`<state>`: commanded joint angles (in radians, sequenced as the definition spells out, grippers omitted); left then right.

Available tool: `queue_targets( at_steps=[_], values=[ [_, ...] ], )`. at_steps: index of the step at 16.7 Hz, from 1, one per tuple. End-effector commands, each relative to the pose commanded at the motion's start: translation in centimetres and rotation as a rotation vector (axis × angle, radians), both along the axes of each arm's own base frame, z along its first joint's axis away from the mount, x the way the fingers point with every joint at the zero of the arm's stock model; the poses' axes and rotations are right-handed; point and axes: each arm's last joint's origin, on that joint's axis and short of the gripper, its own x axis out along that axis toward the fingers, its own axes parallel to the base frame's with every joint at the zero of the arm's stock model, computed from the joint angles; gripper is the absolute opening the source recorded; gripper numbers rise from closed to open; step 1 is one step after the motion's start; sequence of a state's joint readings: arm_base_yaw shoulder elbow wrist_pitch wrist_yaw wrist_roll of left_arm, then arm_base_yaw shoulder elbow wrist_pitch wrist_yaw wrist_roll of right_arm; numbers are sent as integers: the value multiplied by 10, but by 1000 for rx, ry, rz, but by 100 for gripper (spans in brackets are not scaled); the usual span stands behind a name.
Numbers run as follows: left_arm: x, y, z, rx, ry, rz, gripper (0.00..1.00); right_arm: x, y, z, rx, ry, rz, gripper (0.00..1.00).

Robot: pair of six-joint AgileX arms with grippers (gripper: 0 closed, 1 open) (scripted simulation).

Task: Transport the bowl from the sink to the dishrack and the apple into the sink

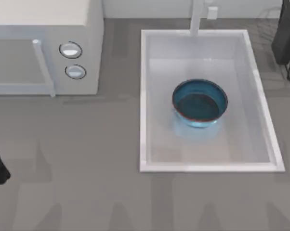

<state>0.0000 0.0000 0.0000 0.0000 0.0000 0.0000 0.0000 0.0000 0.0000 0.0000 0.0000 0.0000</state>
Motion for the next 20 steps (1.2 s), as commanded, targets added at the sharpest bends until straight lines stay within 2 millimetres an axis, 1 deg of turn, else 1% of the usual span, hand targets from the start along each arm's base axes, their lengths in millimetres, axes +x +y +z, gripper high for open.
queue_targets(
  at_steps=[3, 5, 8, 10, 11, 13, 15, 16, 18, 20],
  values=[
    [0, 0, 0, 0, 0, 0, 100, 0, 0, 2, 0, 2, -1, 100],
    [0, 0, 0, 0, 0, 0, 100, 0, 0, 13, 2, 13, -2, 100],
    [0, 0, 0, 0, 0, 0, 100, 5, 3, 45, 11, 68, 8, 100],
    [0, 0, 0, 0, 0, 0, 100, 16, 6, 71, 23, 138, 25, 100],
    [0, 0, 0, 0, 0, 0, 100, 24, 8, 85, 31, 186, 37, 100],
    [0, 0, 0, 0, 0, 0, 100, 48, 15, 110, 48, 304, 65, 100],
    [0, 0, 0, 0, 0, 0, 100, 80, 26, 129, 68, 452, 95, 100],
    [0, 0, 0, 0, 0, 0, 100, 100, 33, 135, 78, 536, 108, 100],
    [0, 0, 0, 0, 0, 0, 100, 142, 51, 137, 95, 716, 128, 100],
    [0, 0, 0, 0, 0, 0, 100, 186, 74, 129, 106, 900, 136, 100]
  ],
)
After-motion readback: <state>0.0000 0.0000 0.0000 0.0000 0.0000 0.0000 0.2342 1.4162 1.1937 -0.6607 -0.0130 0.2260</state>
